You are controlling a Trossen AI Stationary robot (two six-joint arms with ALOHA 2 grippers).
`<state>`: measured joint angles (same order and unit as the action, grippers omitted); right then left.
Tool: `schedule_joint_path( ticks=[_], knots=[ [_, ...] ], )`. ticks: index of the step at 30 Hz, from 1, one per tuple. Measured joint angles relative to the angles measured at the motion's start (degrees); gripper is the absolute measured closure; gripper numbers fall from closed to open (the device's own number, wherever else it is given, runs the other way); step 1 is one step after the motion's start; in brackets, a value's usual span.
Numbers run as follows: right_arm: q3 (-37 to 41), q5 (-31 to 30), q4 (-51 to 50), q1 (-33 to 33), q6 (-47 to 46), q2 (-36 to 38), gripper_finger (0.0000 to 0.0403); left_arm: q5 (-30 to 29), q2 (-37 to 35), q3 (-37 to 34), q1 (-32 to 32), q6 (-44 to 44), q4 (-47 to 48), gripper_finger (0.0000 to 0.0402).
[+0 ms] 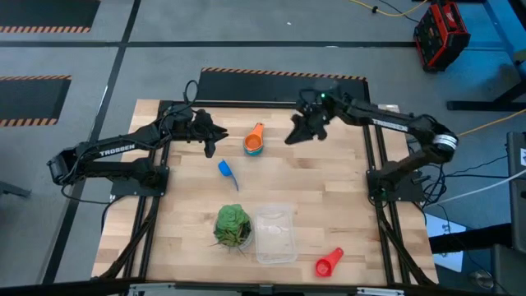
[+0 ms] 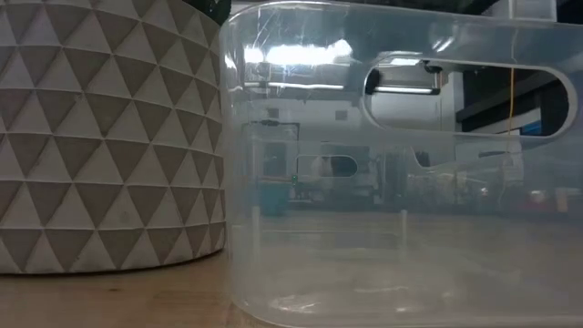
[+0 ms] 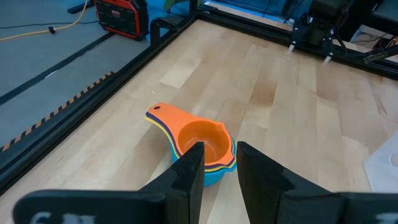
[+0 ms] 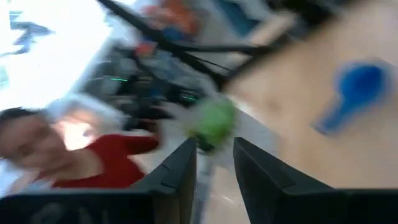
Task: Nest measuring cups in basket
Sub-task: Move the red measuring cup to the center of the table
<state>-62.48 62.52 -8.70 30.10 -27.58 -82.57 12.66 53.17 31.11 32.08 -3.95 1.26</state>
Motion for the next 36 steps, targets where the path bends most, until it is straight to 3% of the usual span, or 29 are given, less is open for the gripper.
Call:
schedule_joint_path(
  ticks=[5, 8, 12, 16, 23, 28, 36],
  knots=[
    [0.0, -23.0, -26.8, -5.3, 10.4, 8.4, 0.0292, 0.0, 0.0, 0.0, 0.0, 0.0, 0.0, 0.0315],
    [0.0, -33.0, -36.0, -10.6, 7.7, 12.8, 0.0292, 0.0, 0.0, 0.0, 0.0, 0.0, 0.0, 0.0315],
    [0.0, -41.1, -41.8, -19.3, 0.2, 16.3, 0.0292, 0.0, 0.0, 0.0, 0.0, 0.0, 0.0, 0.0315],
    [0.0, -44.8, -42.6, -28.1, -5.9, 17.1, 0.0292, 0.0, 0.0, 0.0, 0.0, 0.0, 0.0, 0.0315],
    [0.0, -45.9, -42.2, -40.6, -15.4, 16.1, 0.0292, 0.0, 0.0, 0.0, 0.0, 0.0, 0.0, 0.0315],
    [0.0, -50.1, -42.3, -49.9, -27.6, 14.6, 0.0292, 0.0, 0.0, 0.0, 0.0, -0.1, 0.0, 0.0315],
    [0.0, -53.8, -39.7, -63.3, -39.2, 10.1, 0.0292, 0.0, 0.0, 0.0, 0.0, -0.1, 0.0, 0.0315]
  ],
)
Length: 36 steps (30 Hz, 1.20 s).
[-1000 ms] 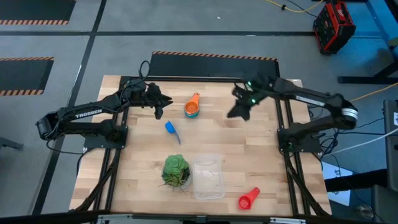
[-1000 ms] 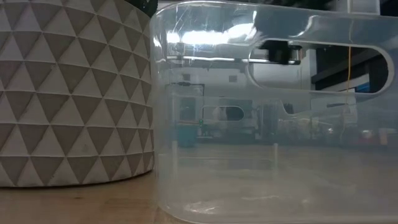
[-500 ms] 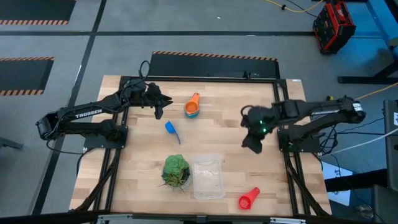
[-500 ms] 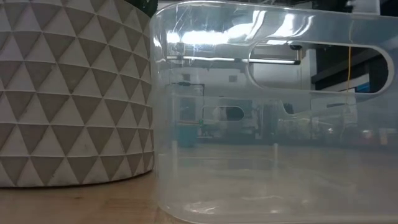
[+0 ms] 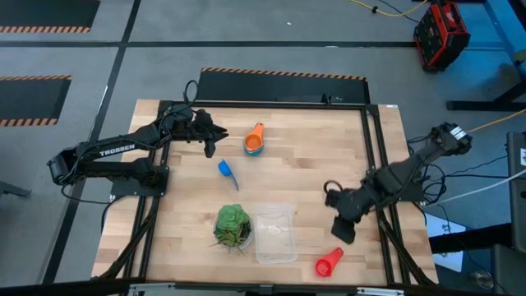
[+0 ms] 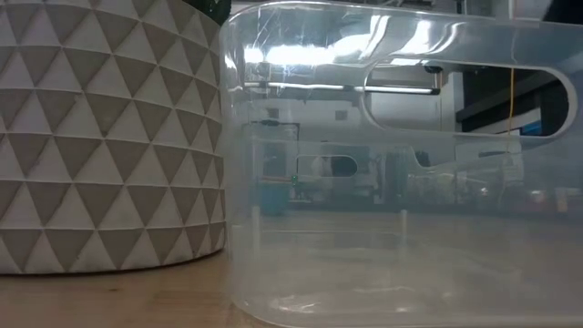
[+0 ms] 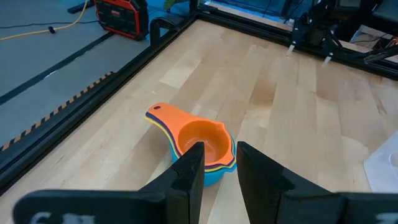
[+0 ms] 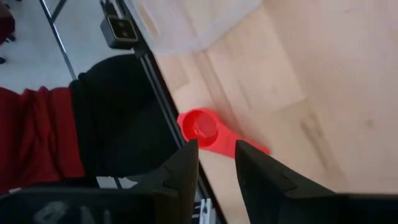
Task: Nest measuring cups in basket
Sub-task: Move the red measuring cup to the center of the table
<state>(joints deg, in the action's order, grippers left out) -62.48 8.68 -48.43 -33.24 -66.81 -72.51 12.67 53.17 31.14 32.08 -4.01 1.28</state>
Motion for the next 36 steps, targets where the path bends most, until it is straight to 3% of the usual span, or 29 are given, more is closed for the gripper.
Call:
schedule_joint_path(
  ticks=[4, 14, 19, 26, 36],
  knots=[
    [0.0, -0.6, 4.4, -3.1, -1.3, -4.5, 0.0292, 0.0, 0.0, 0.0, 0.0, 0.0, 0.0, 0.0315],
    [0.0, -0.9, 8.0, -3.9, 8.8, -15.1, 0.0292, 0.0, 0.0, 0.0, 0.0, -0.1, 0.0, 0.0315],
    [0.0, 3.4, 10.6, -3.9, 13.1, -18.4, 0.0292, 0.0, 0.0, 0.0, 0.0, -0.1, 0.0, 0.0315],
    [0.0, 3.7, 15.2, -4.9, 21.6, -23.5, 0.0292, 0.0, 0.0, 0.0, 0.0, -0.1, 0.2, 0.0315],
    [0.0, 4.2, 17.5, -5.3, 25.6, -28.0, 0.0292, 0.0, 0.0, 0.0, 0.0, -0.1, 0.5, 0.0315]
  ],
)
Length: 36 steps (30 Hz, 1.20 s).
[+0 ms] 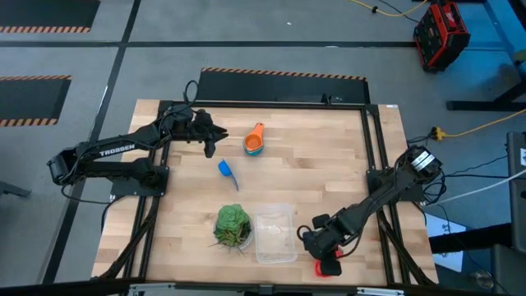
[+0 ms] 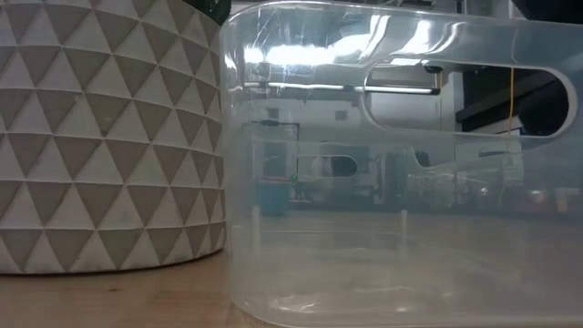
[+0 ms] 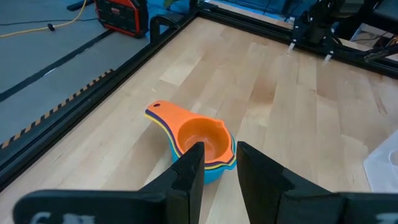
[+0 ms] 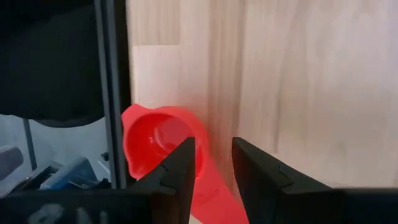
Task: Nest measuring cups in basket
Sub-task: Move the red measuring cup to the center of the table
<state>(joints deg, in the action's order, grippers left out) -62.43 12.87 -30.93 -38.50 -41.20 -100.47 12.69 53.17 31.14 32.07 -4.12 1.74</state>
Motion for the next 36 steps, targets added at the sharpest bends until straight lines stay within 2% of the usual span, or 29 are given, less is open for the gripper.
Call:
schedule_joint_path(
  ticks=[5, 27, 36],
  knots=[
    [0.0, 1.8, 1.8, -0.1, 1.1, -0.4, 0.0292, 0.0, 0.0, 0.0, 0.0, 0.0, 0.0, 0.0315],
    [0.0, -0.3, 3.6, -1.9, 7.1, -5.0, 0.0293, 0.0, 0.0, 0.0, 0.0, 0.0, 0.2, 0.0315],
    [0.0, -0.3, 3.5, -1.9, 7.4, -5.1, 0.0339, 0.0, 0.0, 0.0, 0.0, 0.0, 0.3, 0.0315]
  ],
)
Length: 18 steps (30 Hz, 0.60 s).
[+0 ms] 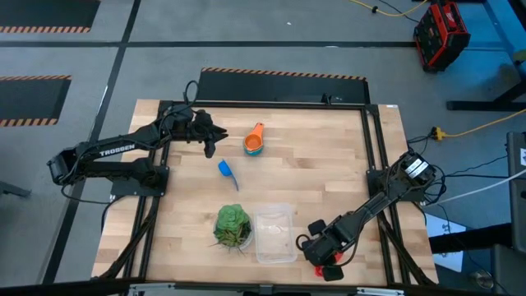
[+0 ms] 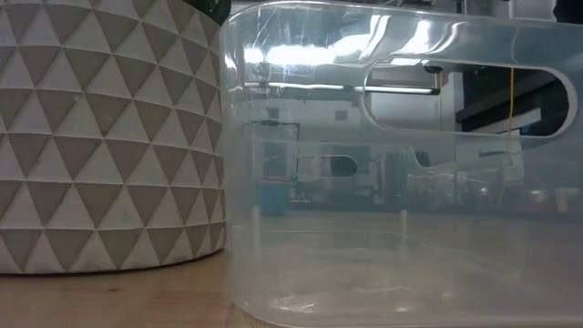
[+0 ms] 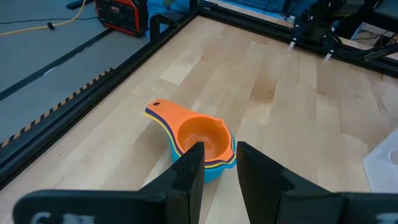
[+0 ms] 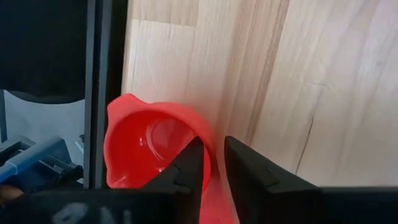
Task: Nest measuring cups in basket
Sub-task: Move the red measuring cup to the center of the table
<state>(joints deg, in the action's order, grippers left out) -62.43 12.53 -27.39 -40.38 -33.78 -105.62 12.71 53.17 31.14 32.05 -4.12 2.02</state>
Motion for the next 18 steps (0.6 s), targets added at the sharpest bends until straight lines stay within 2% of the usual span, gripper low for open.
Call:
schedule_joint_path(
  ticks=[7, 12, 18],
  knots=[
    [0.0, -0.4, -0.6, 0.3, 0.3, 0.2, 0.0390, 0.0, 0.0, 0.0, 0.0, 0.0, 0.0, 0.0315],
    [0.0, 0.3, -2.0, 1.3, 2.9, 1.0, 0.0388, 0.0, 0.0, 0.0, 0.0, 0.0, 0.0, 0.0315],
    [0.0, 4.0, -5.1, 4.0, 6.1, 1.8, 0.0391, 0.0, 0.0, 0.0, 0.0, 0.0, 0.0, 0.0315]
  ],
)
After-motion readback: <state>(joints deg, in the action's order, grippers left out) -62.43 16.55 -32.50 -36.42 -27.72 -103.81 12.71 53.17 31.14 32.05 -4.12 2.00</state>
